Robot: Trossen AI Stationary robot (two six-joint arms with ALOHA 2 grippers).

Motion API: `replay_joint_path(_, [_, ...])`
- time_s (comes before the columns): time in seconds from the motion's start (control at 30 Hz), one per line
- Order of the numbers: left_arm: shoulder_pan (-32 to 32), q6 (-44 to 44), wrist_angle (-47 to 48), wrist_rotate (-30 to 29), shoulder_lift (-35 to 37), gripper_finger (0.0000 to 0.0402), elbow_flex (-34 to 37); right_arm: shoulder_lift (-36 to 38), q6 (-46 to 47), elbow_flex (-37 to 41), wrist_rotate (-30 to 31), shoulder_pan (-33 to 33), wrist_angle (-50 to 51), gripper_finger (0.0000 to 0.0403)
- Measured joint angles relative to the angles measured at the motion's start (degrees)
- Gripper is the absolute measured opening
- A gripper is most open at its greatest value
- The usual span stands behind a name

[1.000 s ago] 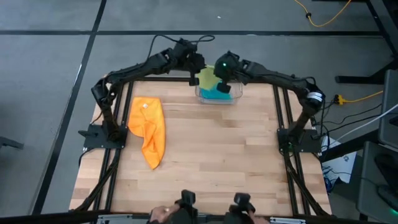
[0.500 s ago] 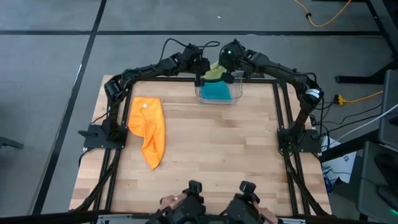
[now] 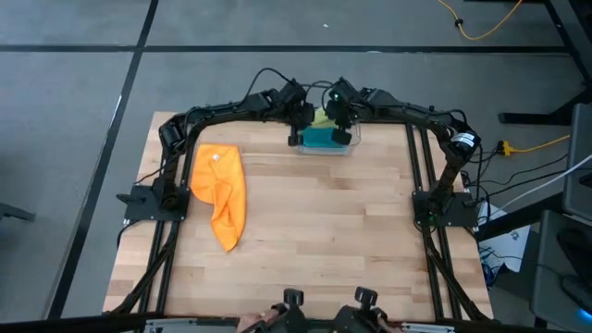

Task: Fold microfiber towels
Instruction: Put the green microfiber towel into the transparent bin

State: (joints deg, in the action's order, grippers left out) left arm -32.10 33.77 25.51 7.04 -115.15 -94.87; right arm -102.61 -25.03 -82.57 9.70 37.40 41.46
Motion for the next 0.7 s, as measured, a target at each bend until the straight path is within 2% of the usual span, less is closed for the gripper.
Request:
replay_joint_path(0.2, [2.5,-3.8,3.4,0.9,0.0,0.0014,0.0,0.0,4.1,0.0,-9.7,-1.2,7.2,0.0064])
replay_joint_path(0.4, [3.3,-8.7,7.0,2.8,0.0,0.0073,0.0,0.0,6.3,0.0,-11.3,-1.5,11.8,0.0116])
replay_joint_path(0.57, [3.3,-9.7,11.5,2.5,0.3,0.0113,0.0,0.0,6.8,0.0,-16.9,-1.5,17.7,0.0132])
replay_joint_path(0.7, [3.9,-10.9,11.8,-1.0,3.0,0.0116,-0.1,0.0,7.6,-1.3,-20.2,-1.9,23.1,0.0134])
